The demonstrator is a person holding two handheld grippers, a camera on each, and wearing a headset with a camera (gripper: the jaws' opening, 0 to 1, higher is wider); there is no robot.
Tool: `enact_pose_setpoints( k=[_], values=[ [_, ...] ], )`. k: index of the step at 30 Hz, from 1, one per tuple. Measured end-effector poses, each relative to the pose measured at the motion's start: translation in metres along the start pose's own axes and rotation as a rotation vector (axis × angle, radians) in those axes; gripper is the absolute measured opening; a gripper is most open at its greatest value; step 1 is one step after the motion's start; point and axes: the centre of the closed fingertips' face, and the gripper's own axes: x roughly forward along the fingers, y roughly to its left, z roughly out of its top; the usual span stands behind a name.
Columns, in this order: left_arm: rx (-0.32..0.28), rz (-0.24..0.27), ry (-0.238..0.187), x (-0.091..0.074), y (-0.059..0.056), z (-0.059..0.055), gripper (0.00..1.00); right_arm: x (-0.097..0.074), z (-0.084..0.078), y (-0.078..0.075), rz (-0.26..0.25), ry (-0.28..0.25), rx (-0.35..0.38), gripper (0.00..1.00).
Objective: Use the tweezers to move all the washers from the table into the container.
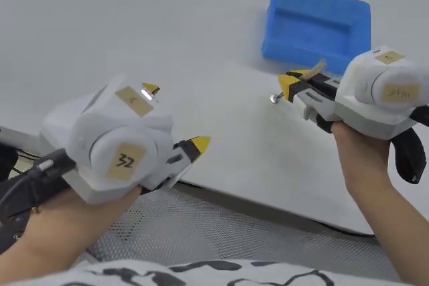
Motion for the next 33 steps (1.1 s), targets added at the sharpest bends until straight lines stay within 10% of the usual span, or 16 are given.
enact_pose_setpoints(
  k=[21,29,33],
  values=[
    [-0.001,-0.015,-0.046,-0.001,-0.003,0.008,0.72,0.001,-0.001,0.006,-0.016,0.077,-0.079,0.02],
    [-0.056,-0.049,-0.103,0.0,-0.007,0.017,0.94,-0.02,0.047,-0.003,-0.011,-0.017,-0.064,0.02],
    [-0.099,-0.08,-0.196,-0.002,-0.012,0.032,0.99,-0.027,0.075,-0.014,-0.018,-0.077,-0.058,0.03]
  ],
)
